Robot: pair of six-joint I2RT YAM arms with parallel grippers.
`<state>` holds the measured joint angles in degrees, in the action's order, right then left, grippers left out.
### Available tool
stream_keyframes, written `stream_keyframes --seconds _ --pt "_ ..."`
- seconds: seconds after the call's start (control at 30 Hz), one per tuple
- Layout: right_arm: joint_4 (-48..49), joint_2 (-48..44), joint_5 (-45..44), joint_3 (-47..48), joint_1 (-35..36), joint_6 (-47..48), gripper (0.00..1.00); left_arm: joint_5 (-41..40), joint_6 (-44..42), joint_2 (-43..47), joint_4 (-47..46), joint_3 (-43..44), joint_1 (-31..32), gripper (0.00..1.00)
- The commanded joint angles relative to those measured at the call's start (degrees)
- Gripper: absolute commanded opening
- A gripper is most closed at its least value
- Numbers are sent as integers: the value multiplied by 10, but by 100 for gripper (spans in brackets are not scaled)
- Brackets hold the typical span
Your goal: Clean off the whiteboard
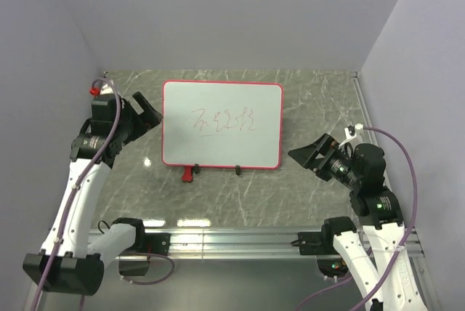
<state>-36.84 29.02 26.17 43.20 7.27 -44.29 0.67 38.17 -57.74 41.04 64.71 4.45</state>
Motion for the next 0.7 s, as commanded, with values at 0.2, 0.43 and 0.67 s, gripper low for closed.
stream_keyframes --seconds 0.2,0.43,0.67 --pt "-65 -10 5 14 4 46 96 -62 30 37 18 -130 199 92" --pt "-74 -11 0 10 4 58 96 -98 88 -30 -9 -186 278 89" --pt "-86 -9 3 10 4 68 95 -96 64 -90 -47 -194 278 85"
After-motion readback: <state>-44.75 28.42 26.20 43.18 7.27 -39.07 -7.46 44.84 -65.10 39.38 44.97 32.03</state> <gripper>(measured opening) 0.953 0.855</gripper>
